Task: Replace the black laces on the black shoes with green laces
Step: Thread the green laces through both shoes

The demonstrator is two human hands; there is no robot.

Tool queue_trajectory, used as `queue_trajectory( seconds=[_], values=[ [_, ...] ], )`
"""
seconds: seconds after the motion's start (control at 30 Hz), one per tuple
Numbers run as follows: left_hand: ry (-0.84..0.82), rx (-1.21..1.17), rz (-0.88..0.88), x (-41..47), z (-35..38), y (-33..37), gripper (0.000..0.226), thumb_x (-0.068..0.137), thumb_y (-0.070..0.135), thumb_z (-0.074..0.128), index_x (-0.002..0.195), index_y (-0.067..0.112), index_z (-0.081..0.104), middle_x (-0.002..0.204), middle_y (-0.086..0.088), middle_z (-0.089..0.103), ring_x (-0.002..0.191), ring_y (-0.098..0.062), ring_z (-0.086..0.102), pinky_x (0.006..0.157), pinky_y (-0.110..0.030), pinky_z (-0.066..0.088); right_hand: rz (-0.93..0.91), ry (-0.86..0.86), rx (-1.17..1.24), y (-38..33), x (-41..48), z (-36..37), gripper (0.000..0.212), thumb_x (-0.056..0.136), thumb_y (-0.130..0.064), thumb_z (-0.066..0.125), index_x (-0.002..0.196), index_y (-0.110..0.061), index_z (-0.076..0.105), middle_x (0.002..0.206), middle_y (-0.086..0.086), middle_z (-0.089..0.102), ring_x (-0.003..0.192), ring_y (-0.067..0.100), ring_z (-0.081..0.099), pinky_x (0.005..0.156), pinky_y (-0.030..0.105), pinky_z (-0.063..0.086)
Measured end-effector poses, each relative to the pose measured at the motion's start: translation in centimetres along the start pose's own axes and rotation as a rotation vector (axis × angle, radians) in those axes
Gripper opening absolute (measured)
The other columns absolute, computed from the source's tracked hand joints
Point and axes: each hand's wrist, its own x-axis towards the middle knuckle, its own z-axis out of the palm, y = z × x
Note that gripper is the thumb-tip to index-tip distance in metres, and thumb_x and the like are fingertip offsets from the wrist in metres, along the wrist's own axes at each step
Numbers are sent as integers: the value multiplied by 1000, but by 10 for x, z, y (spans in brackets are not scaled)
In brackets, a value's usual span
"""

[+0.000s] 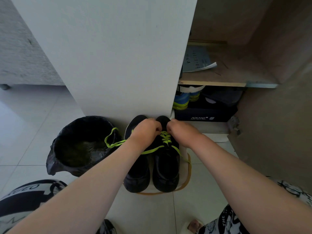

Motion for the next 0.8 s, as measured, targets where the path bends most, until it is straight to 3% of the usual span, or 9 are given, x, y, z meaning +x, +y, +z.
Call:
queue_trajectory(
  seconds=[0.1,0.23,0.33,0.47,0.6,0.7,0.8],
  values=[
    [-42,110,37,1,1,4,15,87,4,59,90,17,66,99,-4,59,91,-25,61,79,-41,51,38,-38,32,-4,-3,1,22,92,5,45,105,-12,48,107,9,44,88,31,53,68,37,34],
    [-86,178,95,1,7,-1,18,88,1,53,101,14,56,110,-5,53,98,-26,59,78,-39,52,118,49,198,-6,-8,3,23,90,8,40,100,-13,39,105,12,46,75,26,46,66,36,33],
    [-41,122,44,0,4,0,19,89,-2,48,96,16,47,105,-6,53,92,-28,58,71,-34,42,147,104,247,-6,-10,10,16,96,-1,38,103,-15,41,95,11,53,78,28,52,65,39,39],
    [-17,78,-15,0,1,1,15,95,5,48,108,9,54,110,-8,59,98,-26,60,80,-33,46,148,103,321,1,-9,4,3,104,-21,41,104,-21,44,92,7,61,81,27,58,69,41,48],
    [-15,-92,-102,-3,-14,1,18,96,20,55,110,15,64,100,-3,69,94,-20,62,80,-29,48,199,-14,453,3,-20,-11,16,97,-20,46,109,-20,57,101,0,63,94,22,61,77,33,49],
    [-174,-258,-144,-11,-33,10,26,87,27,60,113,23,58,94,3,67,83,-13,60,67,-25,44,233,-176,557,0,-34,-20,19,89,-30,54,107,-25,53,99,0,62,89,23,61,72,34,47],
    [-375,-229,-105,-26,-37,27,42,70,40,70,103,28,48,95,6,62,86,-16,60,76,-35,51,203,-311,492,-8,-46,-21,56,77,-44,72,119,-28,38,101,-2,57,90,18,59,75,38,49]
  ],
)
